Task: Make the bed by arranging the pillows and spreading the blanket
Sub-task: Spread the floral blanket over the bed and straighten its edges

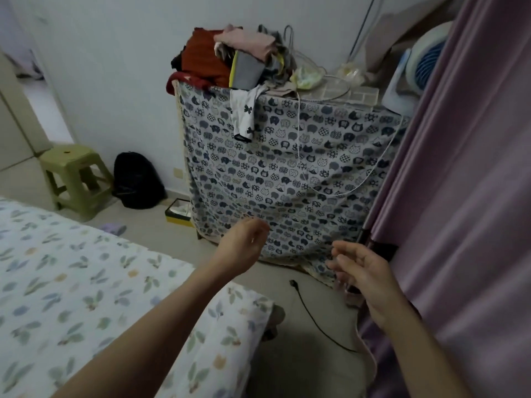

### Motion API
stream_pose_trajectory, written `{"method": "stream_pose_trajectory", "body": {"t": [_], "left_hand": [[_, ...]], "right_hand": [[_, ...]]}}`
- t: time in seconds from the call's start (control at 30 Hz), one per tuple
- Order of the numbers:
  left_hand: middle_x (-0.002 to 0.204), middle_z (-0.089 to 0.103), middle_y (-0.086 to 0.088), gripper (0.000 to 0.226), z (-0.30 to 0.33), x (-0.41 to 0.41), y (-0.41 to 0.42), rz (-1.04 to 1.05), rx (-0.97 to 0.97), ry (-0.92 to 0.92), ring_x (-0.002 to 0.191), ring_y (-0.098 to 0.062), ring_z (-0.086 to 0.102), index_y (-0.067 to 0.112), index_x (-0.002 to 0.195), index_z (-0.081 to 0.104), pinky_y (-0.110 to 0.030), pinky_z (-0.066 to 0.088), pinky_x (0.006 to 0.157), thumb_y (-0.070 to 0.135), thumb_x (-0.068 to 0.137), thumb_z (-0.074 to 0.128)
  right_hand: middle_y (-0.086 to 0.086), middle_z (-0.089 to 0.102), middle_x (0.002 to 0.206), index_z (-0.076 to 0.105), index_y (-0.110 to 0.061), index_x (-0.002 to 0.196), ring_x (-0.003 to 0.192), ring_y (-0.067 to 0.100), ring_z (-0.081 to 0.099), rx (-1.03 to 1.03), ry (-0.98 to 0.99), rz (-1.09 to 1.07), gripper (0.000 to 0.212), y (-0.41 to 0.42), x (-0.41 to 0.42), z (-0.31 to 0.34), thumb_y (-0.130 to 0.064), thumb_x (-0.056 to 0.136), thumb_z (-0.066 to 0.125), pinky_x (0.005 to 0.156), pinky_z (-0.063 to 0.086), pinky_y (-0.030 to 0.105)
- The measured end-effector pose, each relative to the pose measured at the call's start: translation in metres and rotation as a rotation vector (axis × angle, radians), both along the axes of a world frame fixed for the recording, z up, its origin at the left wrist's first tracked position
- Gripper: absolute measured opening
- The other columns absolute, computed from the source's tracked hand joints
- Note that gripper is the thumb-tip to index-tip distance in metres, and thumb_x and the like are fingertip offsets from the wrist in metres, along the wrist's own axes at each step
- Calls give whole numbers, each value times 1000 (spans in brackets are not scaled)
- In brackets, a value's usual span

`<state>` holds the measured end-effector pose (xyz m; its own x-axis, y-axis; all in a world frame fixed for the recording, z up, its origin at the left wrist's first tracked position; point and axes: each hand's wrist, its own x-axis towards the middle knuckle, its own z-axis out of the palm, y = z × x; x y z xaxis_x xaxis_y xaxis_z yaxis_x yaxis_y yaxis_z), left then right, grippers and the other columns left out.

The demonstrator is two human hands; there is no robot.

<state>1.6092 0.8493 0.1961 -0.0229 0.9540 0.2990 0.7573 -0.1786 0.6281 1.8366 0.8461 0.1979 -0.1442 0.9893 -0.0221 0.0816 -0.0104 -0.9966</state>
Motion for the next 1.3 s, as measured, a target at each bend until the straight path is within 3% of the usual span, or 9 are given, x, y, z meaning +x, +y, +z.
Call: {"method": "stream_pose_trajectory", "body": {"t": [0.2, 0.3, 0.43, 0.63, 0.77, 0.9, 1.0, 1.17, 1.3], "left_hand": [[109, 65, -6, 22, -27, 2, 86, 87, -72, 10, 94, -18, 60, 9, 110, 62, -35, 51, 83, 13, 94, 47], [111, 65, -8, 23, -31, 4, 130, 173, -84, -17, 97, -20, 61, 7, 111, 62, -38, 51, 85, 11, 94, 47], [110, 65, -6, 22, -22, 8, 186, 288, -76, -39, 97, -18, 60, 6, 110, 62, -27, 48, 82, 11, 94, 48], [105, 65, -4, 20, -24, -8, 240, 444, -88, -39, 89, -13, 59, 10, 106, 64, -22, 44, 75, 11, 93, 49], [107, 65, -9, 21, -34, -37, 268, 590, -107, -59, 96, -21, 60, 9, 107, 64, -39, 49, 87, 11, 92, 49], [105, 65, -11, 21, -49, -78, 304, 714, -125, -102, 96, -25, 60, 8, 104, 64, -43, 48, 87, 11, 91, 48], [106, 65, -10, 21, -46, -115, 333, 800, -113, -125, 97, -25, 59, 8, 104, 64, -44, 47, 87, 11, 91, 47], [113, 64, -8, 24, -37, -169, 373, 920, -90, -104, 105, -22, 57, 7, 110, 62, -38, 45, 92, 12, 94, 46], [112, 65, -6, 23, -39, -203, 386, 995, -96, -112, 104, -19, 58, 7, 110, 63, -33, 45, 91, 13, 93, 48]], "right_hand": [[-1, 63, 101, 60, -21, 101, 85, 14, 63, -45, 1, 96, 24, 113, 1, -26, -1, 91, 51, 77, 51, 21], [0, 62, 102, 60, -18, 107, 86, 15, 64, -51, -29, 173, 24, 176, -2, -30, -1, 92, 51, 69, 54, 16], [-1, 64, 98, 60, -22, 102, 87, 14, 64, -59, -45, 297, 25, 253, -9, -25, -1, 92, 50, 70, 55, 18], [2, 64, 98, 62, -20, 100, 85, 16, 64, -72, -45, 453, 24, 342, -39, -23, 0, 91, 51, 71, 55, 20], [3, 66, 99, 62, -23, 96, 90, 18, 65, -70, -80, 607, 24, 389, -80, -31, -2, 92, 50, 75, 52, 22], [3, 66, 101, 62, -19, 101, 90, 18, 65, -48, -110, 733, 23, 445, -139, -34, -2, 92, 50, 70, 52, 19], [5, 66, 101, 62, -19, 99, 90, 20, 65, -51, -93, 807, 23, 487, -188, -26, -1, 91, 50, 75, 50, 24], [4, 67, 96, 64, -19, 97, 85, 18, 66, -36, -70, 938, 23, 537, -268, -20, 0, 91, 51, 64, 54, 14], [3, 68, 95, 64, -17, 100, 83, 17, 66, -85, -72, 1038, 23, 554, -323, -26, 0, 90, 51, 68, 54, 20]]}}
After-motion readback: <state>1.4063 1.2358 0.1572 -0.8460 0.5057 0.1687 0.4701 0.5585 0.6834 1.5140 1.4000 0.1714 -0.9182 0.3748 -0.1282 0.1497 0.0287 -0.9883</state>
